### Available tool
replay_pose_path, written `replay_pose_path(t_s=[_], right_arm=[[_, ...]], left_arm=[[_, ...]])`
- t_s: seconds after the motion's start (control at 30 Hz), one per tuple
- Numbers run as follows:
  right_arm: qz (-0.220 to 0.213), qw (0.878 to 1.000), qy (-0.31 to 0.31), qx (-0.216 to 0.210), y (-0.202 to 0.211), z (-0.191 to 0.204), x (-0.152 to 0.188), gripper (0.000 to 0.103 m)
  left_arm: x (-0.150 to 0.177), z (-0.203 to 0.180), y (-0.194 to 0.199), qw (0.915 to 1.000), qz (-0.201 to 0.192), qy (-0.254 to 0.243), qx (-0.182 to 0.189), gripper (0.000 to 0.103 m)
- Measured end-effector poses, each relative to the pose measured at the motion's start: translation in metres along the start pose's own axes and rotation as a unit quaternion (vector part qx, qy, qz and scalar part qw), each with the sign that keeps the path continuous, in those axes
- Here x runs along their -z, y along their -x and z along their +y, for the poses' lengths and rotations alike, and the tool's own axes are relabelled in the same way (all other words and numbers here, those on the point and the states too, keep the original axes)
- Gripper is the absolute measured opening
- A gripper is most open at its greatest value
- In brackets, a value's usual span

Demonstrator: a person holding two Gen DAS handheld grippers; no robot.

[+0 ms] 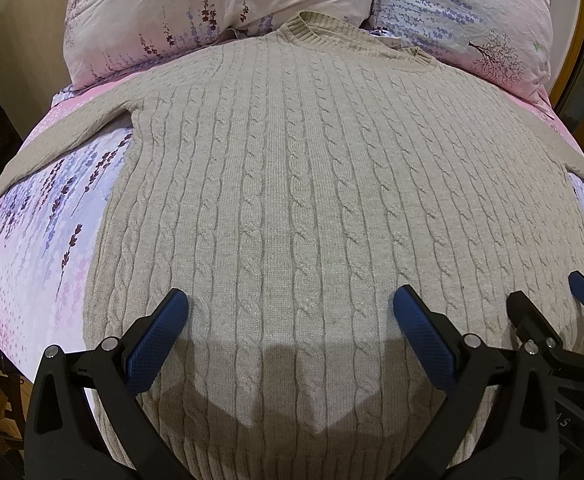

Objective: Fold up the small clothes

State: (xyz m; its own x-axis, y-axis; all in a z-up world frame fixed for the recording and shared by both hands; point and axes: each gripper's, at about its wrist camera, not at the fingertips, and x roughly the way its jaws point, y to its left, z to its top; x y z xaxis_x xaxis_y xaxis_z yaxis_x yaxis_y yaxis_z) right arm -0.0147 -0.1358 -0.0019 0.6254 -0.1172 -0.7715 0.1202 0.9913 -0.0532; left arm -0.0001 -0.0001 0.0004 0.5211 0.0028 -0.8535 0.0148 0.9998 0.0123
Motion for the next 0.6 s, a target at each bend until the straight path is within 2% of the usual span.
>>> replay_pose_path(t_s=[0.6], right_arm=[[0.010,1.000,0.013,-0.008,-0.0029,-0.0010,-0.0035,0.101]], left_arm=[[0.0024,0.0009,-0.0018,1.0000,0.002,0.000,0.000,0.102]])
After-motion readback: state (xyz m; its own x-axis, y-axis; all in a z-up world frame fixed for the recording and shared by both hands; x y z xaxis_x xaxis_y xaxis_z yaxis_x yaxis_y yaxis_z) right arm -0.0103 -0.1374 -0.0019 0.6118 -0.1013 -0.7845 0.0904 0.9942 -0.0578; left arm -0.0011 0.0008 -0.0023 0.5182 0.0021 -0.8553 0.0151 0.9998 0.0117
